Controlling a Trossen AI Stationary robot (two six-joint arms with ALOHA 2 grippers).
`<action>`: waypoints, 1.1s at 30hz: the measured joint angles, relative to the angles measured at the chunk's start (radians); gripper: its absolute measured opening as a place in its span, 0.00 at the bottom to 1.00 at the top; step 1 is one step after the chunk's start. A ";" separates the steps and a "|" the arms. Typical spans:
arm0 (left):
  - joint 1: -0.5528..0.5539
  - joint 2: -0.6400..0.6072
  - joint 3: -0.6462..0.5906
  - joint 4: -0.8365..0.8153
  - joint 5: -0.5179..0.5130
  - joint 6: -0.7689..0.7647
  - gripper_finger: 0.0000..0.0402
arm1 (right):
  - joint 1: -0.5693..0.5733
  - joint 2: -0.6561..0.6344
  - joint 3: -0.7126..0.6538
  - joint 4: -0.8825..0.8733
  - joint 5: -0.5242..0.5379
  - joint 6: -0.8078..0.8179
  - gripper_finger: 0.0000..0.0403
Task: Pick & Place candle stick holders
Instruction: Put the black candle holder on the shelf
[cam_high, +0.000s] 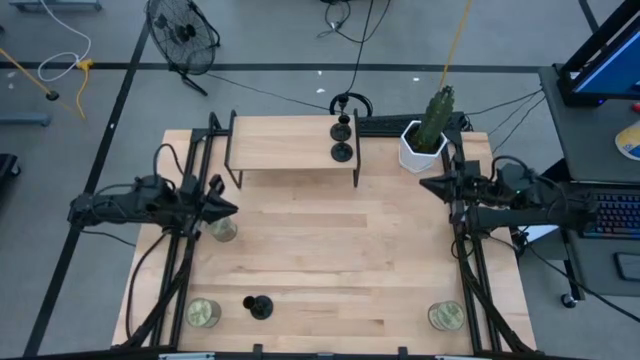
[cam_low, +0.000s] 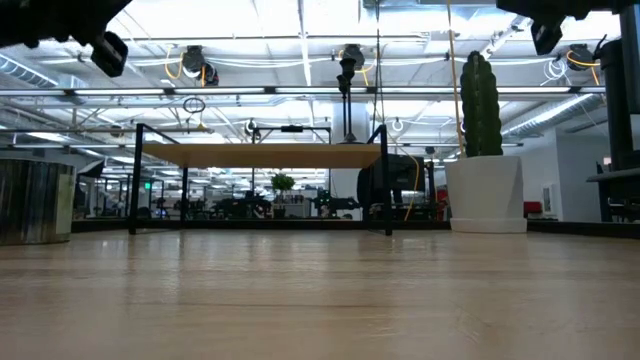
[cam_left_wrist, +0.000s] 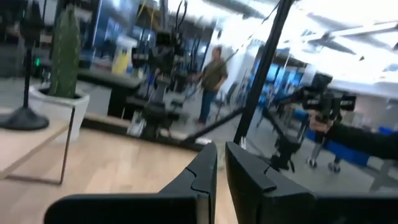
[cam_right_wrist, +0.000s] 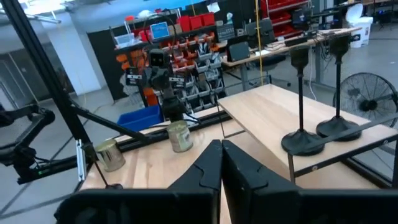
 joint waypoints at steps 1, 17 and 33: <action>0.000 0.022 0.027 -0.025 0.000 0.002 0.09 | 0.000 -0.008 -0.014 0.013 0.000 0.003 0.00; -0.134 0.527 0.414 -0.277 0.010 0.045 0.09 | 0.000 -0.090 -0.163 0.129 0.000 0.019 0.00; -0.491 0.906 0.839 -0.713 -0.168 -0.233 0.09 | 0.000 -0.147 -0.264 0.220 -0.002 0.023 0.00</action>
